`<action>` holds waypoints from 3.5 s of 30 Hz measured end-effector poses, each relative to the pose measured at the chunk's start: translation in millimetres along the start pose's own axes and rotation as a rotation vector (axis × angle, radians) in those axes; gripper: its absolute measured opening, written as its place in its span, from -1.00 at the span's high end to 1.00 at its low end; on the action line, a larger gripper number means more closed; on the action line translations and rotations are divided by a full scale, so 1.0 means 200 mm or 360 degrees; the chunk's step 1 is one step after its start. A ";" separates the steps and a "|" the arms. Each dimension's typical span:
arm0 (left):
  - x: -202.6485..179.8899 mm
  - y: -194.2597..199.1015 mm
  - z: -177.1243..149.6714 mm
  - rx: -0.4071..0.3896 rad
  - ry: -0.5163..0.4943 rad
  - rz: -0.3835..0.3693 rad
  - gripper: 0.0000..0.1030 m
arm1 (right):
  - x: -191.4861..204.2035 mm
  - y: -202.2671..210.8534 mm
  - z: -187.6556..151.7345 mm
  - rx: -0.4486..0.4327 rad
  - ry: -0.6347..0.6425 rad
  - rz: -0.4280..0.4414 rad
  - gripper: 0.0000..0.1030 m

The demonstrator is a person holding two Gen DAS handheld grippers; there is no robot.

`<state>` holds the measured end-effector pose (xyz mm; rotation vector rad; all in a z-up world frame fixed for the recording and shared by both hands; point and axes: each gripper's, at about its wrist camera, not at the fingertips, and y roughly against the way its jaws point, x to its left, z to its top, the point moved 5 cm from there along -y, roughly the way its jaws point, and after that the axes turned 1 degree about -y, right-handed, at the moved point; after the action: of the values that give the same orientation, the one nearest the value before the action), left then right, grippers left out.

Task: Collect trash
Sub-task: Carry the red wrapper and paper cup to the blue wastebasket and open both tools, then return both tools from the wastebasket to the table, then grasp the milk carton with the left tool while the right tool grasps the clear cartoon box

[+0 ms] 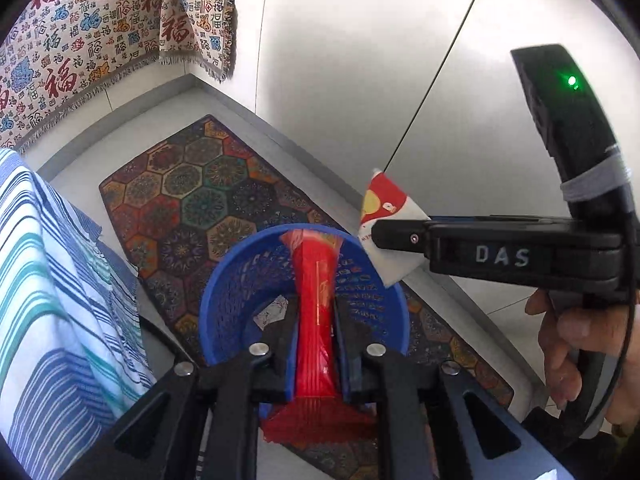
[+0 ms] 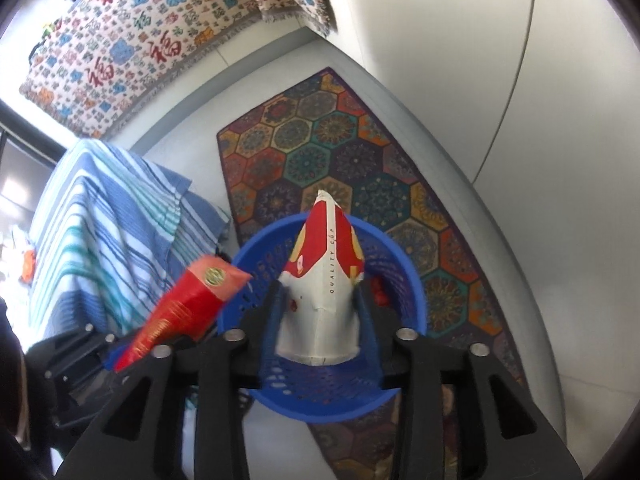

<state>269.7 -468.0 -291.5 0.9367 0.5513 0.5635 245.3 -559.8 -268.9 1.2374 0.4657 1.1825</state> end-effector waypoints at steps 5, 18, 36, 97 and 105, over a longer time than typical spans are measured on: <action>0.00 0.02 0.03 -0.0045 0.0006 0.0006 -0.01 | 0.00 0.00 0.03 -0.0027 -0.0029 0.0031 0.05; 0.02 0.59 -0.17 -0.0293 -0.0001 -0.0023 -0.01 | 0.16 0.32 0.01 -0.0348 0.0151 -0.0195 -0.70; 1.04 1.42 -1.24 -0.0304 0.0427 0.0618 -0.07 | 1.46 0.26 -0.85 -0.0373 0.0818 0.0127 -0.81; 1.97 1.62 -1.32 -0.0387 0.0651 0.0758 0.19 | 1.82 -0.03 -0.99 -0.0315 0.0945 -0.0003 -0.99; 1.66 1.64 -1.55 -0.0391 0.0731 0.0760 0.20 | 2.04 0.15 -0.88 -0.0415 0.0894 0.0222 -0.85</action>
<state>240.0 88.0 -222.0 0.7016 0.6505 1.2681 245.8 -123.5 -176.6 0.7114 0.6189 1.6605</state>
